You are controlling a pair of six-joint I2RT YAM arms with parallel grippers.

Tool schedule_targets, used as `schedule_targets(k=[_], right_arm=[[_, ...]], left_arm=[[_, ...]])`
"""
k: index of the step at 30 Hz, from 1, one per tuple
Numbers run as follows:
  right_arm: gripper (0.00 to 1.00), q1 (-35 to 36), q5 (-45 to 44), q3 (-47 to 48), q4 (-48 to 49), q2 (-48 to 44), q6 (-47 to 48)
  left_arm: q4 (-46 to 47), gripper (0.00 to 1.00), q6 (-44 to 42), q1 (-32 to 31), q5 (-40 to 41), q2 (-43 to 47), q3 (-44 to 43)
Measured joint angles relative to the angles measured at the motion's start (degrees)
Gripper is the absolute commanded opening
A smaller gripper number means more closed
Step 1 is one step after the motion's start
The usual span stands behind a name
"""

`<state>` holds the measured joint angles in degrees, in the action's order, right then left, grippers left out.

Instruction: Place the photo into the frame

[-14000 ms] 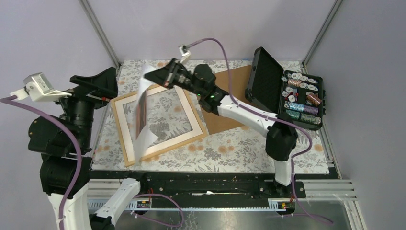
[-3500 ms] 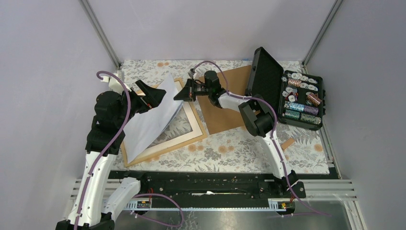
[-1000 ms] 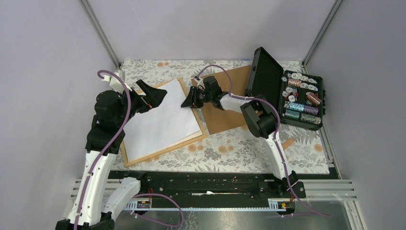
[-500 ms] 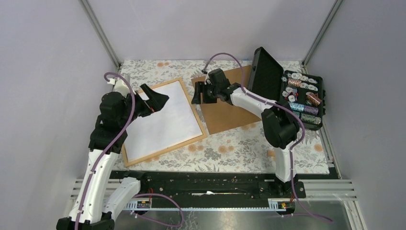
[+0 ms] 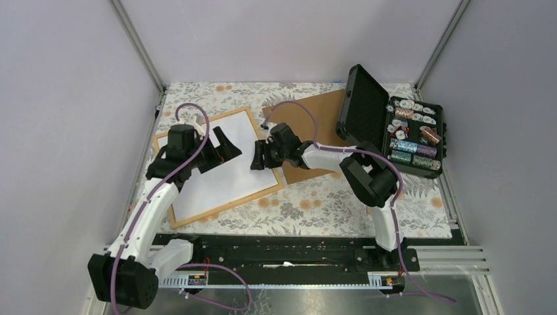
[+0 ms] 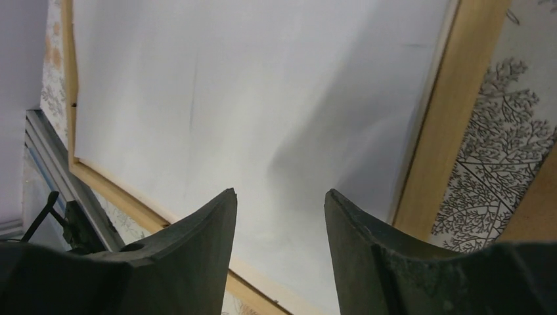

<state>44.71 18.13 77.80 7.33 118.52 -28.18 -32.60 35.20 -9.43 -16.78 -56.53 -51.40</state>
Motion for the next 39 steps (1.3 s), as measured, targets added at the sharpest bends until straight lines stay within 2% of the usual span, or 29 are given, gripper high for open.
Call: schedule_targets(k=[6, 9, 17, 24, 28, 32, 39], right_arm=[[0.58, -1.0, 1.5, -3.6, 5.5, 2.2, -2.6], [0.61, -1.2, 2.6, -4.8, 7.6, 1.7, -2.8], [0.68, -2.5, 3.8, -15.8, 12.9, -7.4, -3.9], [0.73, -8.1, -2.0, -24.0, 13.5, -17.6, -3.5], [0.76, -9.3, -4.7, -24.8, 9.8, -21.9, -1.0], [0.82, -9.7, -10.9, -24.8, 1.2, -24.3, 3.8], [0.83, -11.8, -15.0, -31.0, -8.9, -32.8, 6.7]], left_arm=[[7.3, 0.99, 4.7, 0.0, -3.5, -8.1, 2.6], [10.8, 0.99, 7.1, -0.3, -4.7, -13.0, 3.3], [14.7, 0.99, 9.6, -2.7, -3.7, -16.0, 3.3], [20.9, 0.99, 13.0, -11.5, -2.7, -20.5, 3.2], [24.7, 0.99, 15.6, -15.7, -2.4, -27.9, 1.7], [26.6, 0.98, 17.5, -19.1, -0.1, -35.5, -2.4], [30.9, 0.97, 19.3, -21.6, 7.4, -43.5, -8.8]])
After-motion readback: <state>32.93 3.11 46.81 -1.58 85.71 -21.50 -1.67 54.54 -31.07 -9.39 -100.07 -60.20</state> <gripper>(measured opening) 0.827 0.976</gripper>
